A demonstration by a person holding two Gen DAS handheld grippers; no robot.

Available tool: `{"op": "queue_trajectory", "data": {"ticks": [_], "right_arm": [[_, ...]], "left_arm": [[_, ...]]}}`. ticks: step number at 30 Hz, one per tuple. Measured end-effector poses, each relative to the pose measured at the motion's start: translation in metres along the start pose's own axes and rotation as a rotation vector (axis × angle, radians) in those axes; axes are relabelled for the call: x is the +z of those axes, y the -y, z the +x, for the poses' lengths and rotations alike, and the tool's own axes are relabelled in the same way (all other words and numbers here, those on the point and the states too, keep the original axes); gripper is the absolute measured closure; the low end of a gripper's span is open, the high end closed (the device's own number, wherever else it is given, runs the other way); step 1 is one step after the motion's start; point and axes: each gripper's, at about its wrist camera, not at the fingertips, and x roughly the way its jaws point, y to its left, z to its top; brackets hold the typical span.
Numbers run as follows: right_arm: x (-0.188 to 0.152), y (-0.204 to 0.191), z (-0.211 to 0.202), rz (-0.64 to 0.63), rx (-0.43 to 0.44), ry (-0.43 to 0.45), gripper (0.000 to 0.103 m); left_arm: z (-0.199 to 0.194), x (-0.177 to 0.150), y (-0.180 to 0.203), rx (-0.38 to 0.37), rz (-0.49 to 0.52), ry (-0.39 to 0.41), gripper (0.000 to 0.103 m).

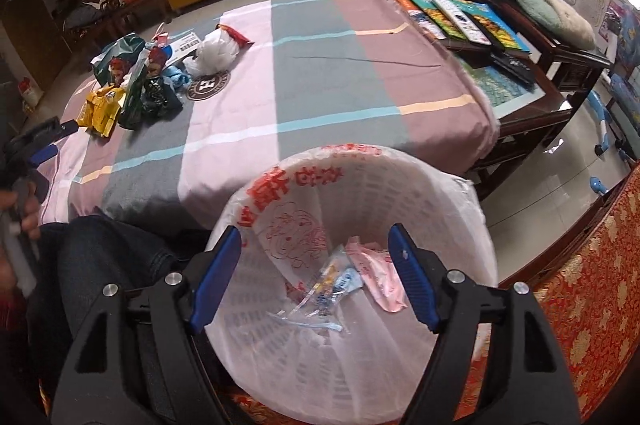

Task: Collect trash
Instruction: 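Grasp the yellow snack bag with the left tool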

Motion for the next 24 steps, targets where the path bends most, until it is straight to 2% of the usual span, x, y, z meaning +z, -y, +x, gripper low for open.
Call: {"op": "queue_trajectory", "data": {"ticks": [3,6,11,12,13,14,15,18,24], "right_arm": [[0.01,-0.018,0.011,-0.008,0.028,-0.016,0.028],[0.018,-0.034,0.019,-0.022,0.053,-0.024,0.028],[0.025,-0.046,0.029,-0.022,0.074,-0.04,0.028],[0.026,-0.047,0.031,-0.019,0.079,-0.043,0.028],[0.029,-0.049,0.034,-0.013,0.087,-0.048,0.028],[0.03,-0.05,0.037,-0.008,0.091,-0.053,0.028],[0.033,-0.051,0.04,-0.001,0.098,-0.056,0.028],[0.04,-0.062,0.048,0.002,0.116,-0.059,0.028],[0.06,-0.114,0.072,-0.053,0.172,-0.035,0.028]], "left_arm": [[0.035,0.034,-0.021,0.039,-0.039,-0.022,0.03],[0.069,0.056,-0.019,0.034,0.009,-0.067,0.03],[0.106,0.062,-0.001,0.065,0.093,-0.113,0.03],[0.109,0.06,0.003,0.069,0.101,-0.119,0.034],[0.115,0.061,0.004,0.066,0.112,-0.129,0.043],[0.119,0.062,0.005,0.064,0.121,-0.141,0.064],[0.122,0.061,0.005,0.054,0.13,-0.156,0.077],[0.112,0.053,0.006,0.046,0.149,-0.112,0.089],[0.071,0.031,-0.016,0.061,0.094,-0.012,0.093]]}}
